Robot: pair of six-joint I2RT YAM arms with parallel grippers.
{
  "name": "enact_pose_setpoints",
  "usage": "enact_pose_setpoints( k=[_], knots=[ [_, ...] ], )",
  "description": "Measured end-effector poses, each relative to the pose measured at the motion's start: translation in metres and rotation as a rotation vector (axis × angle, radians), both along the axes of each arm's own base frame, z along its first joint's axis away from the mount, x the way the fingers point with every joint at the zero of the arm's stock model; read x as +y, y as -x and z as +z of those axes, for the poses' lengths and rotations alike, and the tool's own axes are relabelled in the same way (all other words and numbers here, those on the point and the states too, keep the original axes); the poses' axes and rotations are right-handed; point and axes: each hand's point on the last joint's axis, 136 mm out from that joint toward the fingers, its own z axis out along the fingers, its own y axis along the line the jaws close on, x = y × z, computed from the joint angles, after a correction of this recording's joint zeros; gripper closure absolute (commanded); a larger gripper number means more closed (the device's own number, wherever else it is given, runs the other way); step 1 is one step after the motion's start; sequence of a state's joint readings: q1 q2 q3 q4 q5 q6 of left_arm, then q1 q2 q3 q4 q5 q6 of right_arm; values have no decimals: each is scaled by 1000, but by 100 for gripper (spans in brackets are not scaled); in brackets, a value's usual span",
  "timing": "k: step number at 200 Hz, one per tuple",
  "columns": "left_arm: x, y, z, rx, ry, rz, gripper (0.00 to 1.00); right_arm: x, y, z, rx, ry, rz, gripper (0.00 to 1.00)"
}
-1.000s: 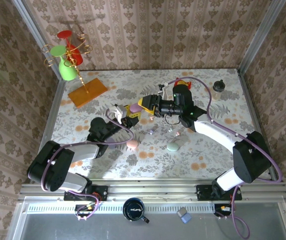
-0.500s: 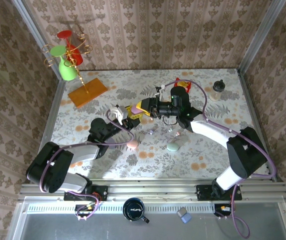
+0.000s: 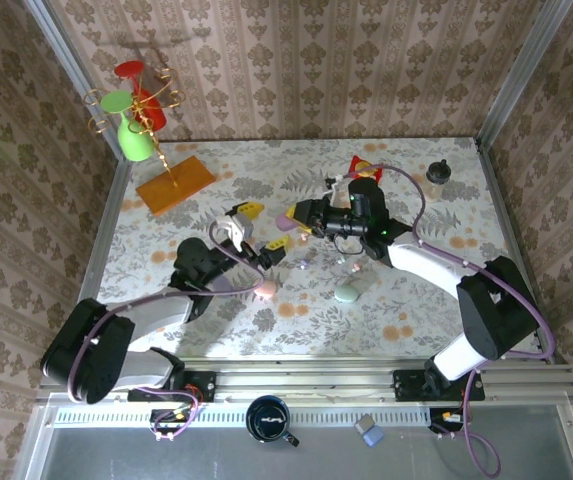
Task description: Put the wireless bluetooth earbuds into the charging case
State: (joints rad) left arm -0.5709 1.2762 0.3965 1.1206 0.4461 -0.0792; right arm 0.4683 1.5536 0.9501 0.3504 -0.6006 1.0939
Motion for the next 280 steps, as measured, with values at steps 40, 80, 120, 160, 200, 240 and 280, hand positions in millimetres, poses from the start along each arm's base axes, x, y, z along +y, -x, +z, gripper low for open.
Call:
enact_pose_setpoints(
  k=[40, 80, 120, 160, 200, 240, 280],
  knots=[
    [8, 0, -18, 48, -102, 49, 0, -52, -37, -50, 62, 112, -175, 77],
    [14, -8, -52, 189, -260, 100, 0, -83, -60, -122, 174, 234, -251, 77],
    [20, -21, -63, 281, -365, 165, 0, -90, -80, -155, 213, 291, -263, 77],
    [28, -15, -88, 395, -419, 189, 0, -88, -104, -158, 192, 303, -270, 76],
    [29, -10, -92, 428, -421, 178, 0, -88, -114, -171, 205, 323, -267, 75],
    [25, -5, -87, 440, -394, 148, 0, -90, -121, -177, 211, 339, -265, 63],
    [33, -6, -77, 399, -368, 188, 0, -94, -123, -175, 190, 372, -250, 39]
  ],
)
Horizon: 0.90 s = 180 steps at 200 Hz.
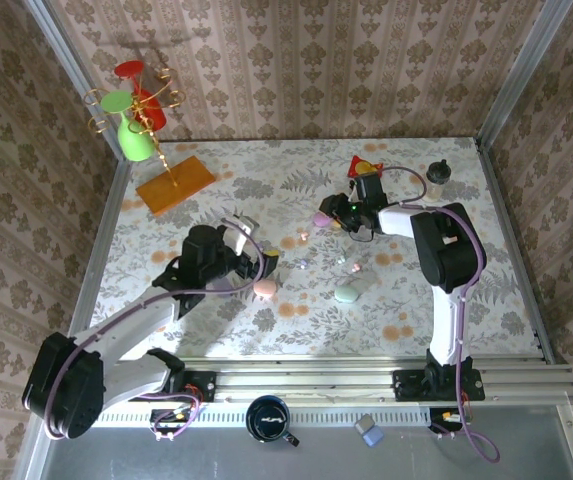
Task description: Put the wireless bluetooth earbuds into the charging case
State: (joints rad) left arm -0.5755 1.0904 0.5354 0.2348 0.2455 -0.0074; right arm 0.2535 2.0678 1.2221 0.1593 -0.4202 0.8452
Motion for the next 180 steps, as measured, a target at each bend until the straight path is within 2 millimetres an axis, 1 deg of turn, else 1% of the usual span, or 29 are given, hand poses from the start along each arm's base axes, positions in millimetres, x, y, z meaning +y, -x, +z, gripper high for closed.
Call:
enact_pose_setpoints(
  k=[17, 35, 49, 72, 84, 101, 125, 144, 163, 180],
  knots=[
    [3, -1, 2, -8, -2, 15, 0, -4, 3, 6, -10, 32, 10, 33],
    [7, -4, 2, -3, 2, 39, 0, -12, 9, 18, -38, 74, 23, 31],
    [12, -7, 1, 7, 4, 70, 0, -16, 16, 34, -74, 108, 41, 30],
    [22, -13, -3, 31, -1, 134, 0, -23, 34, 66, -160, 166, 93, 28],
    [29, -17, -6, 47, -4, 174, 0, -23, 44, 81, -212, 202, 139, 27],
    [39, -21, -10, 68, -9, 228, 0, -20, 58, 97, -288, 263, 217, 25],
    [48, -26, -12, 79, -9, 281, 0, -1, 82, 111, -408, 344, 369, 24],
    [52, -28, -8, 77, 6, 307, 0, 18, 101, 111, -479, 387, 488, 22],
    [57, -29, -4, 86, 32, 331, 0, 44, 121, 107, -553, 425, 634, 21],
    [66, -34, -4, 109, 64, 366, 0, 74, 143, 108, -642, 452, 781, 22]
  ],
)
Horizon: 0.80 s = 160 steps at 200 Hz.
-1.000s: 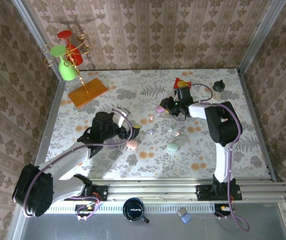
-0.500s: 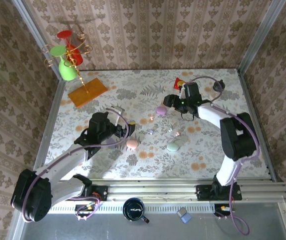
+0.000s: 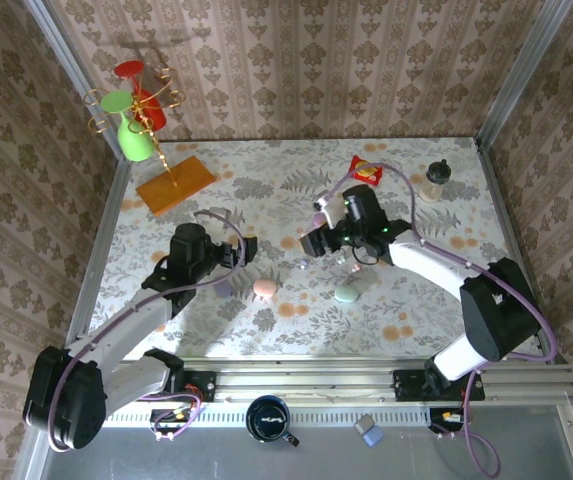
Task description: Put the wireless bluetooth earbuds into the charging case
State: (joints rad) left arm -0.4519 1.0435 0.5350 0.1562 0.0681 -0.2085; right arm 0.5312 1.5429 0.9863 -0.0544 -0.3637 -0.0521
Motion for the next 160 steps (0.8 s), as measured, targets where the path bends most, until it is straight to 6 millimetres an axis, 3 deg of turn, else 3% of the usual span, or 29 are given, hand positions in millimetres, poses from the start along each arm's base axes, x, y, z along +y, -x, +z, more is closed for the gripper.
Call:
enact_pose_setpoints(
  k=[46, 82, 127, 160],
  knots=[
    [33, -10, 7, 22, 92, 126, 0, 59, 50, -20, -150, 136, 351, 23],
    [37, -4, 13, 1, 121, 139, 0, 76, 58, -44, -169, 215, 475, 24],
    [38, 0, 4, 12, 116, 140, 0, 95, 62, -70, -159, 262, 555, 25],
    [40, 0, 4, 8, 115, 146, 0, 98, 68, -89, -133, 292, 582, 28]
  ],
)
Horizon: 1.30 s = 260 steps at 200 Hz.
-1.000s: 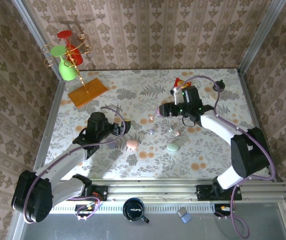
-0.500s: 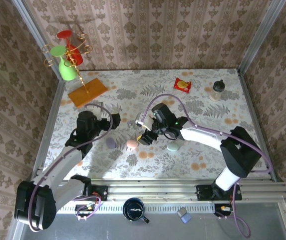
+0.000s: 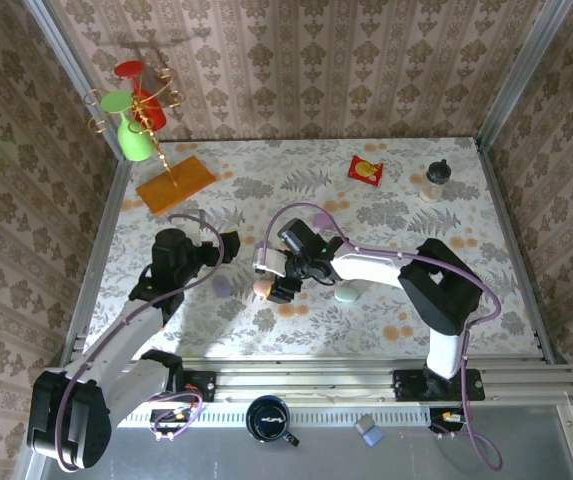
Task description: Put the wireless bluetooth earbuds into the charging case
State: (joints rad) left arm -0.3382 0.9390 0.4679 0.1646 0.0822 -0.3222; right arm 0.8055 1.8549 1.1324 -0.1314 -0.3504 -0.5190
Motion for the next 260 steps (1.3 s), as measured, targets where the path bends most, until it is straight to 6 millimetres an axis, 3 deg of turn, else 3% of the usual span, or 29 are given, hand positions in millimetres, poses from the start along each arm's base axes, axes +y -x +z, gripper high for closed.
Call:
enact_pose_setpoints(
  k=[37, 124, 200, 241, 260],
  knots=[
    [1, 1, -5, 5, -3, 1, 0, -2, 2, -19, 21, 34, 8, 34],
    [0, -1, -3, -9, 2, 1, 0, -1, 2, -39, 35, 56, 16, 40],
    [-1, -1, -11, -3, -1, -9, 0, 3, -2, -36, 25, 54, 25, 60],
    [-5, 4, -19, -20, -11, -53, 0, 1, 0, -32, 29, 58, 29, 63],
    [-7, 4, -19, -29, -24, -68, 0, 0, 1, -21, 20, 48, 29, 64]
  ],
)
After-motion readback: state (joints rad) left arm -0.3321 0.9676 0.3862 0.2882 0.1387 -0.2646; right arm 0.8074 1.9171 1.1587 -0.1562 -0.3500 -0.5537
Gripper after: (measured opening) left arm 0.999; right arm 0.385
